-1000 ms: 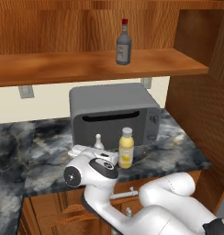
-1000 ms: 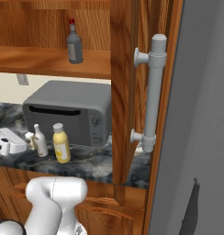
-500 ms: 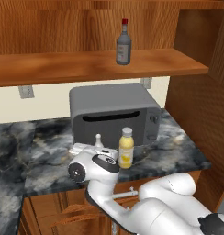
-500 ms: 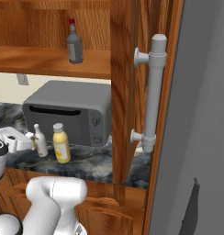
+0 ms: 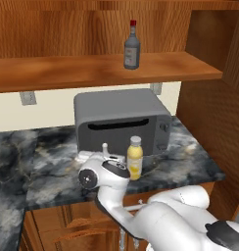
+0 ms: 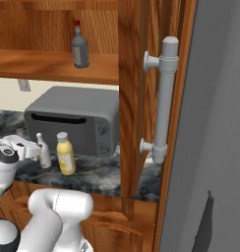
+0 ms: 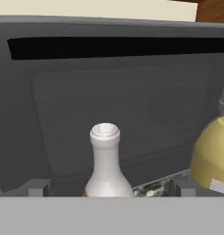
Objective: Sort all alcoholic drinks to one cabinet, and non-alcoholic drinks to the other.
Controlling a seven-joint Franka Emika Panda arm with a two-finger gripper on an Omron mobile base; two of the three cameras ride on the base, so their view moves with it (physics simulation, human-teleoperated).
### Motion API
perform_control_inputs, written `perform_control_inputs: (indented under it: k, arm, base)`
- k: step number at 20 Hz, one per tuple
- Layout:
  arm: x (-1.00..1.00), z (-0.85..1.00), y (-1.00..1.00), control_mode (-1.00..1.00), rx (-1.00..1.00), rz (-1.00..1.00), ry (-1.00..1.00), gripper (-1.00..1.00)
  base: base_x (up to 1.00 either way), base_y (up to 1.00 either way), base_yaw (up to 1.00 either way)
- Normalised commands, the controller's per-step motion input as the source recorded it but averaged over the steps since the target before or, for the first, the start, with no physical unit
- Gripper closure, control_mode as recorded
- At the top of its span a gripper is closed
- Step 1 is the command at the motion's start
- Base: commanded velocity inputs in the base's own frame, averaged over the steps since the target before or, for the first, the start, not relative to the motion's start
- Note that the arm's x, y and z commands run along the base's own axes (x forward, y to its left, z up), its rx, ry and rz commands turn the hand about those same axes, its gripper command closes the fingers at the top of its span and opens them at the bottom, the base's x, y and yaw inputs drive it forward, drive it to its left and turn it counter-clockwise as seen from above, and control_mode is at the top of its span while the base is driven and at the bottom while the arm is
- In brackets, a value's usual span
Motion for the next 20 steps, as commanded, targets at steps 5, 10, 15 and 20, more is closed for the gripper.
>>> perform_control_inputs:
  k: [5, 10, 15, 20]
  arm:
    - [0.19, -0.01, 0.0, -1.0, 0.01, 0.05, 0.01, -1.0]
    - [0.1, -0.08, -0.02, -1.0, 0.0, 0.04, 0.0, -1.0]
    - [0.1, -0.13, -0.03, -1.0, 0.0, 0.04, 0.0, -1.0]
    - [0.07, -0.08, -0.11, -1.0, 0.0, 0.04, 0.0, -1.0]
  base:
    - [0.0, 0.0, 0.0]
    - [0.0, 0.0, 0.0]
    - [0.0, 0.0, 0.0]
    - [0.0, 0.0, 0.0]
